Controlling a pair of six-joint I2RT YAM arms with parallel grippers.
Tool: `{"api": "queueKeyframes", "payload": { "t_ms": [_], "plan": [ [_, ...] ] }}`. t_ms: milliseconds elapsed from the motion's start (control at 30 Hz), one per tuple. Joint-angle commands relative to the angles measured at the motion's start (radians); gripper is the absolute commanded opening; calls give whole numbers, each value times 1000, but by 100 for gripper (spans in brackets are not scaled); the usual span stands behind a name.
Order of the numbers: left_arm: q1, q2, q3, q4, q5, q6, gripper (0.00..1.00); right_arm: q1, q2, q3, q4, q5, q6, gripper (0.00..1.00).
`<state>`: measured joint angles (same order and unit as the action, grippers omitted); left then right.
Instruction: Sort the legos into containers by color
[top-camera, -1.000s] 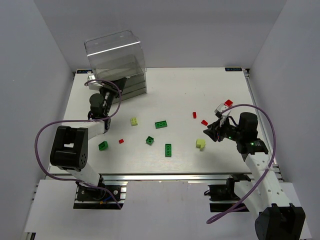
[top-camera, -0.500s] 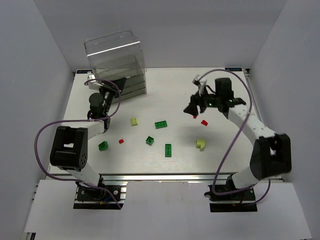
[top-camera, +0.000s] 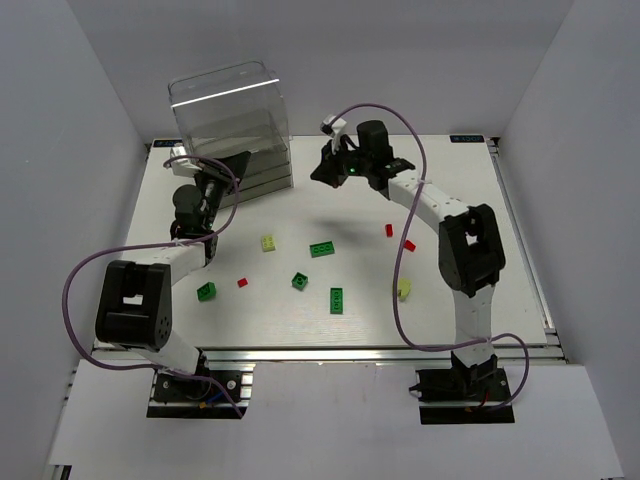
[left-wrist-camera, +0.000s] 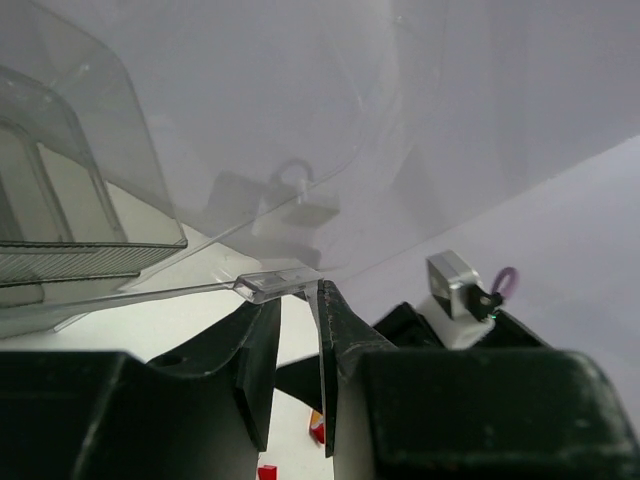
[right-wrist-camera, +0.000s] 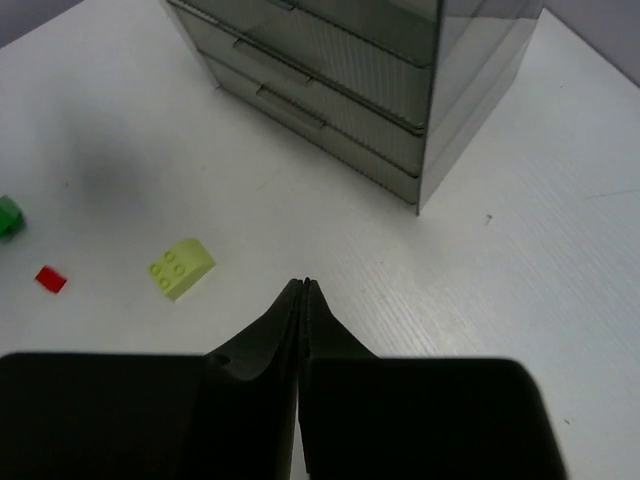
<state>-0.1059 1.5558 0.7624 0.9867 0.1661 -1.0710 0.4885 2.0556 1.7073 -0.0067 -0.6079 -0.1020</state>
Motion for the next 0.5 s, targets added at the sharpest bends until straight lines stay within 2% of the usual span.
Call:
{"api": "queueKeyframes", "payload": {
  "t_ms": [0, 133, 267, 467],
  "plan": [
    [12, -60, 41, 29, -14, 9, 32, 38, 23, 54, 213, 160, 94, 0],
    [12, -56, 52, 20, -11, 9, 33, 77, 29, 43, 347, 266, 148, 0],
    [12, -43, 61, 15, -8, 11, 32, 119, 3, -29, 552, 336, 127, 0],
    [12, -43, 66, 9, -7, 11, 32, 162, 60, 51, 586, 408, 107, 0]
  ]
}}
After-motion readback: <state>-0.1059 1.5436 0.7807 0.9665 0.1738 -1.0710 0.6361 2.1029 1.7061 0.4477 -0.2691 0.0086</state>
